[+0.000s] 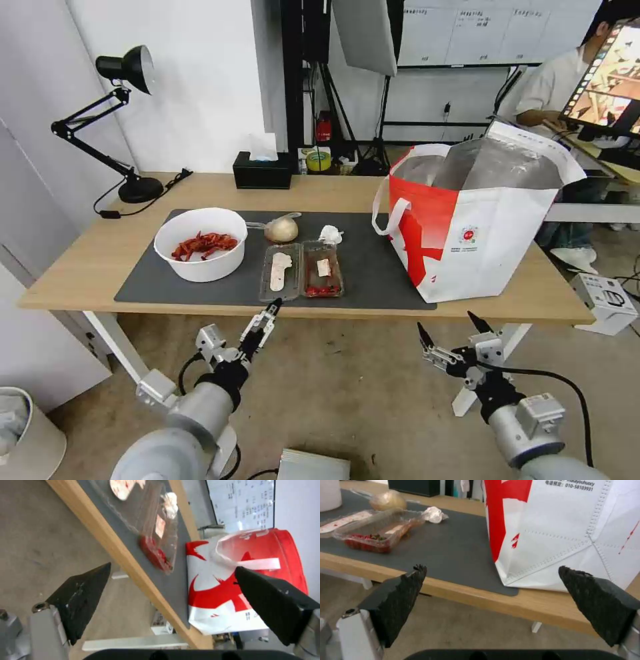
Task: Pick up the trash from the table and place it into the takeout bag.
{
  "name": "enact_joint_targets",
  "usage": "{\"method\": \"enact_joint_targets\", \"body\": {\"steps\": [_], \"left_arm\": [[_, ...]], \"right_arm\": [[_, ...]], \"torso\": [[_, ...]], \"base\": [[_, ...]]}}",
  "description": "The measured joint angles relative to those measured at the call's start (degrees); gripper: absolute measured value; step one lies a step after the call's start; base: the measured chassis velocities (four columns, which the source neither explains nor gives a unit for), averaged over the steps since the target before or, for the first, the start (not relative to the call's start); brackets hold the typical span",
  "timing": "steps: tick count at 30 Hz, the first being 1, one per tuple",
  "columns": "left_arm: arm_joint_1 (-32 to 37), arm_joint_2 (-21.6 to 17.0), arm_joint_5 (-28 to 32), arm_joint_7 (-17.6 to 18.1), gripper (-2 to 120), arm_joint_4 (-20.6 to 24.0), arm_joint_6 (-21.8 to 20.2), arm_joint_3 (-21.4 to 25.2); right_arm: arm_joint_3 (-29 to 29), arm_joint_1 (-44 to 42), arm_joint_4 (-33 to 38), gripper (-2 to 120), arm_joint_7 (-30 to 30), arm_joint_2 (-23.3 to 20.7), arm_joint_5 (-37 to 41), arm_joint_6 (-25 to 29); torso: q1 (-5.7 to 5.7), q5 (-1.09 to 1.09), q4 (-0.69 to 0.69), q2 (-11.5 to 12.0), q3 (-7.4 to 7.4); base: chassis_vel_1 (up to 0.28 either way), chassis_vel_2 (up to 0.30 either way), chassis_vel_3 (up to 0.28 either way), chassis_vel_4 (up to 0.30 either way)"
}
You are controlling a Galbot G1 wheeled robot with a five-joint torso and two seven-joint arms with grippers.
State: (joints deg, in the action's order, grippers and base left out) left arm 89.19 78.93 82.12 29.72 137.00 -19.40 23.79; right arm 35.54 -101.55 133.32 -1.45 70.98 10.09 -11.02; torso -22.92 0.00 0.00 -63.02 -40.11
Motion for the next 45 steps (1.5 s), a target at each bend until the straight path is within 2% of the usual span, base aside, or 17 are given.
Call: {"method": "enact_joint_targets", "body": {"steps": [5,11,23,32,45], "left_arm": [[-2.8,-0.3,1.7,1.8,100,-1.3,-0.3,-1.2],[-4.2,-0.5,1.5,1.8,100,-1.9,-0.4,-1.8],[-9.3,-0.3,1.2,1.9,100,-6.0,0.9,-4.7],[-13.9,-0.2,0.8,3.3,100,-9.9,1.4,-7.0],[-18.1,-0.2,0.8,4.0,100,-14.2,3.1,-7.9]], "right_arm": [[-0.8,-0.3,-0.4,100,0.8,-1.1,0.0,0.7],[-1.6,-0.1,-0.9,100,1.2,-2.6,0.1,0.9],[-2.3,0.2,-2.3,100,1.5,-1.8,0.0,1.8],[-2.1,0.6,-3.1,100,1.6,-1.3,-0.1,1.8],[-2.2,1.5,-4.9,100,1.7,-0.8,-0.1,1.8]], "torso": [[0.0,0.0,0.0,0.0,0.0],[0.0,0.0,0.01,0.0,0.0],[0.0,0.0,0.0,0.0,0.0],[0.0,0.0,0.0,0.0,0.0],[0.0,0.0,0.0,0.0,0.0]], "base": [[0.0,0.0,0.0,0.0],[0.0,0.0,0.0,0.0],[0.0,0.0,0.0,0.0],[0.0,0.0,0.0,0.0],[0.0,0.0,0.0,0.0]]}}
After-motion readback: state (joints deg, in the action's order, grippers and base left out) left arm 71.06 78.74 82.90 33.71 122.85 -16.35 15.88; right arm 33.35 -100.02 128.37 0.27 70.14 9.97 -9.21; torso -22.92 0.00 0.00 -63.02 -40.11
